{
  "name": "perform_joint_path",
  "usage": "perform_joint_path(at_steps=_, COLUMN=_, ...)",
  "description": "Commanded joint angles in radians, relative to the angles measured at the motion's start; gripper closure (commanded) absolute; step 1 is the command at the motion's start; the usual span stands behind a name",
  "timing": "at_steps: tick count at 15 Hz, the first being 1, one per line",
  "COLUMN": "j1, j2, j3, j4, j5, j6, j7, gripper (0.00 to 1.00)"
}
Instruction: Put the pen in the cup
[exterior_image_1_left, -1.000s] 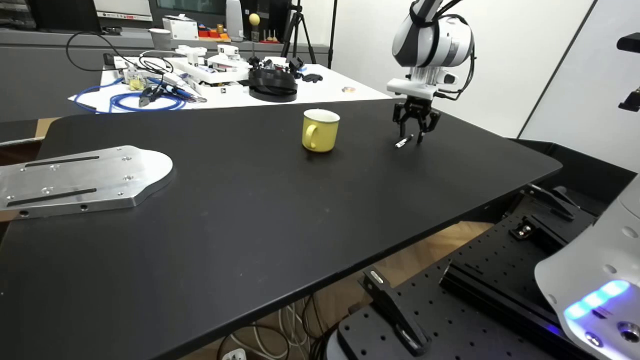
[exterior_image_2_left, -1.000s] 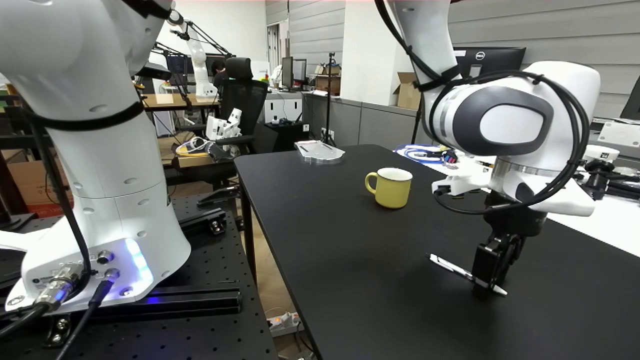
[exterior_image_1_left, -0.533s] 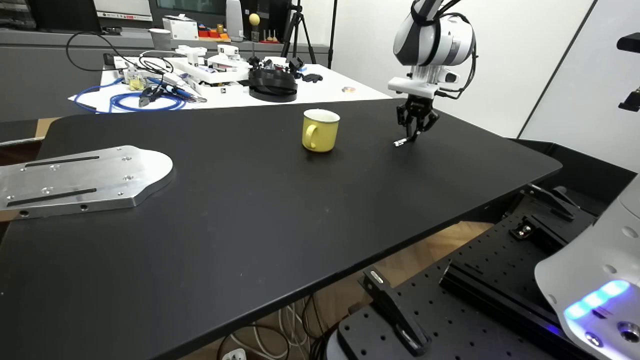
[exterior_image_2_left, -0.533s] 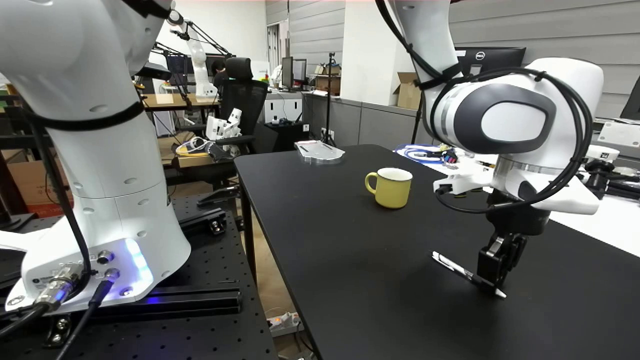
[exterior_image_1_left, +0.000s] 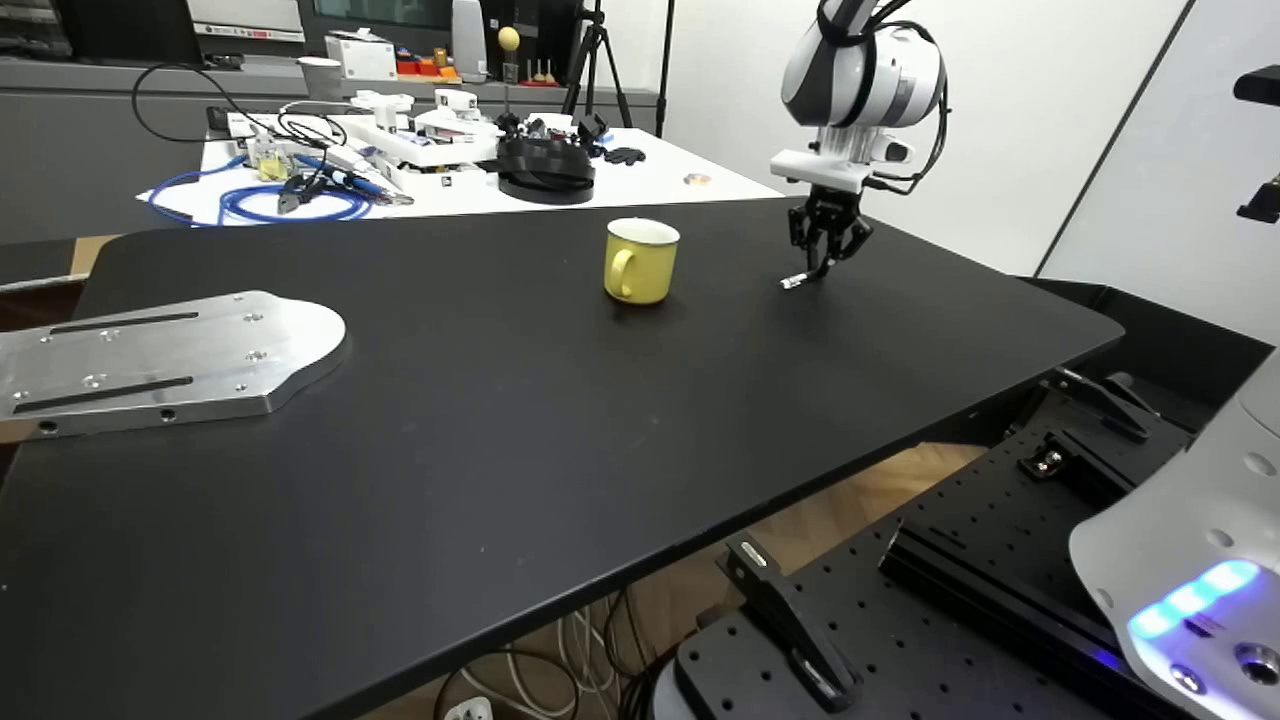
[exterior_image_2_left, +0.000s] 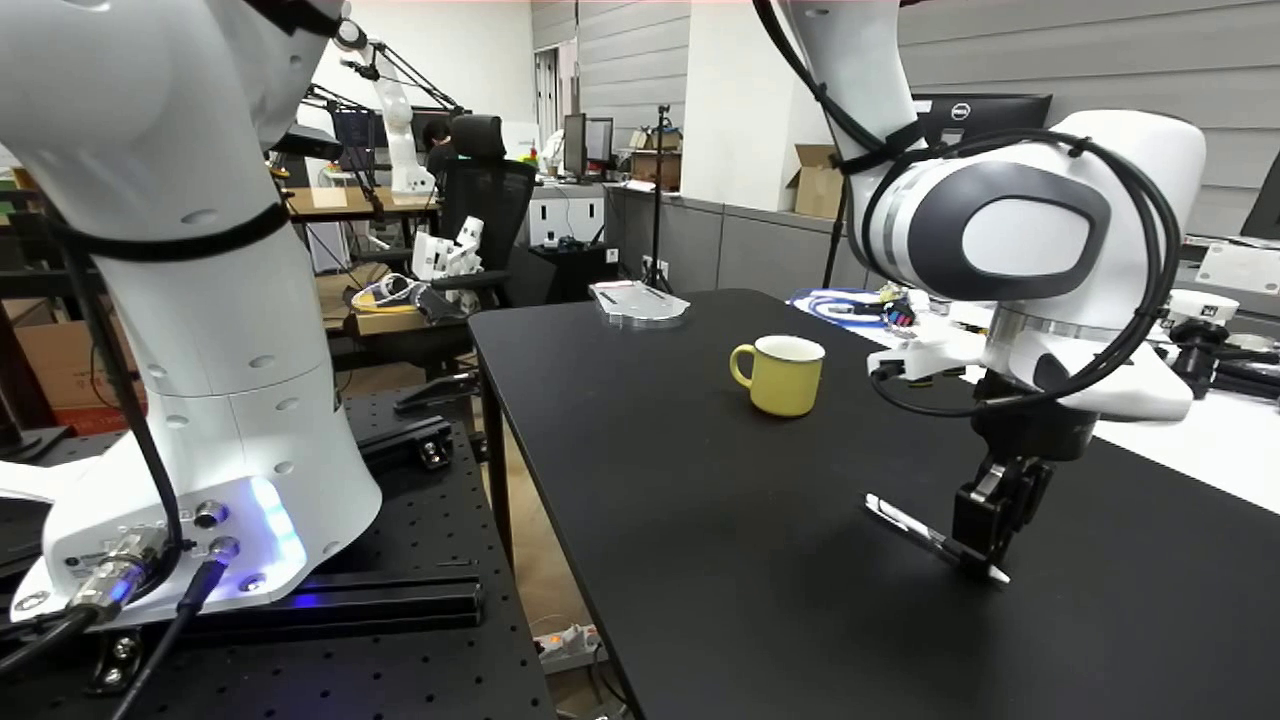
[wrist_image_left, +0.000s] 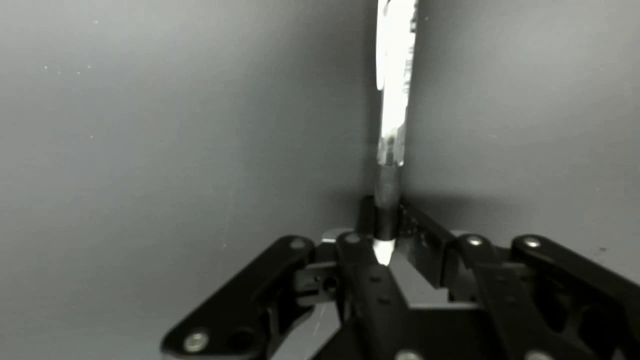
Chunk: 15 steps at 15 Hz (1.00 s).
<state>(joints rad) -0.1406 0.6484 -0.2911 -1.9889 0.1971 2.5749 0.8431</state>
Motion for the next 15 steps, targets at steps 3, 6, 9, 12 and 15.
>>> perform_joint_path(at_steps=3, j1=0.069, j2=-0.077, j3=-0.005, j4=-0.001, j5=-0.013, j6=-0.042, j7=0.045, gripper=0.95)
perform_joint_path(at_steps=6, j1=0.132, j2=-0.121, j3=-0.022, j4=-0.013, j5=-0.056, j6=-0.028, j7=0.075, gripper=0.95)
perform_joint_path(at_steps=9, j1=0.217, j2=-0.162, j3=-0.061, j4=-0.035, j5=-0.172, j6=0.031, j7=0.139, gripper=0.95)
perform_joint_path(at_steps=12, j1=0.306, j2=-0.177, j3=-0.128, j4=-0.047, j5=-0.335, j6=0.129, j7=0.235, gripper=0.95)
perform_joint_path(at_steps=15, j1=0.412, j2=-0.17, j3=-0.23, j4=-0.059, j5=-0.511, j6=0.249, j7=0.348, gripper=0.95)
